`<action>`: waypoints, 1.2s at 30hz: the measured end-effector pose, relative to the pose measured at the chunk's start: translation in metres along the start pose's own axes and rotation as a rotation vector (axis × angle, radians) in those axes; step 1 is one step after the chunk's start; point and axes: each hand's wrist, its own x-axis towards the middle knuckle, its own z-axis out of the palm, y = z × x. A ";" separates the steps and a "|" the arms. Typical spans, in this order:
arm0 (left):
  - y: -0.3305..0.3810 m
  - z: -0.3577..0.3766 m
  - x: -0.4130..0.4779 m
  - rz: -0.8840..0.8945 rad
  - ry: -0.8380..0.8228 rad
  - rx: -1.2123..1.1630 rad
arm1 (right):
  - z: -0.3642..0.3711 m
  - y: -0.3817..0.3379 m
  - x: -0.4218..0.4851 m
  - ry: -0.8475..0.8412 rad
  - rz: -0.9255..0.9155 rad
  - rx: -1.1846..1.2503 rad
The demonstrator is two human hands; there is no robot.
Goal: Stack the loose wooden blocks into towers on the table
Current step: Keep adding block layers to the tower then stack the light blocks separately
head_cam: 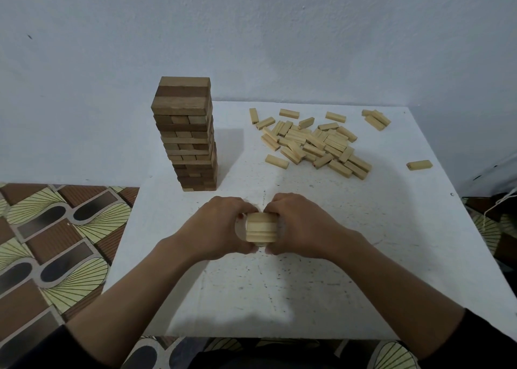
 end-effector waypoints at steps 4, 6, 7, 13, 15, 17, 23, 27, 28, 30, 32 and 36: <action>0.001 0.000 0.004 -0.003 -0.025 0.044 | 0.002 -0.001 0.000 -0.008 0.011 -0.030; 0.001 0.000 0.005 0.000 -0.037 0.066 | 0.001 -0.001 0.001 -0.014 0.020 -0.044; 0.001 0.000 0.005 0.001 -0.042 0.077 | 0.001 -0.001 0.001 -0.018 0.024 -0.052; 0.004 0.000 0.007 0.012 -0.051 0.143 | 0.000 -0.004 0.002 -0.037 0.018 -0.101; 0.006 0.001 0.007 0.008 -0.048 0.157 | 0.001 -0.005 0.003 -0.039 0.018 -0.110; 0.006 0.001 0.008 -0.001 -0.047 0.159 | 0.000 -0.006 0.004 -0.045 0.016 -0.117; 0.007 0.001 0.011 0.012 -0.053 0.156 | -0.002 -0.006 0.006 -0.063 -0.003 -0.119; 0.008 -0.001 0.015 0.035 -0.068 0.139 | -0.003 -0.005 0.007 -0.071 -0.022 -0.111; 0.008 -0.001 0.015 0.040 -0.070 0.130 | -0.003 -0.005 0.007 -0.074 -0.024 -0.109; 0.008 -0.001 0.014 0.046 -0.064 0.109 | -0.003 -0.005 0.008 -0.078 -0.028 -0.100; 0.007 -0.001 0.014 0.053 -0.055 0.101 | -0.003 -0.005 0.008 -0.075 -0.030 -0.093; 0.006 0.000 0.015 0.064 -0.046 0.079 | -0.002 -0.005 0.007 -0.076 -0.028 -0.097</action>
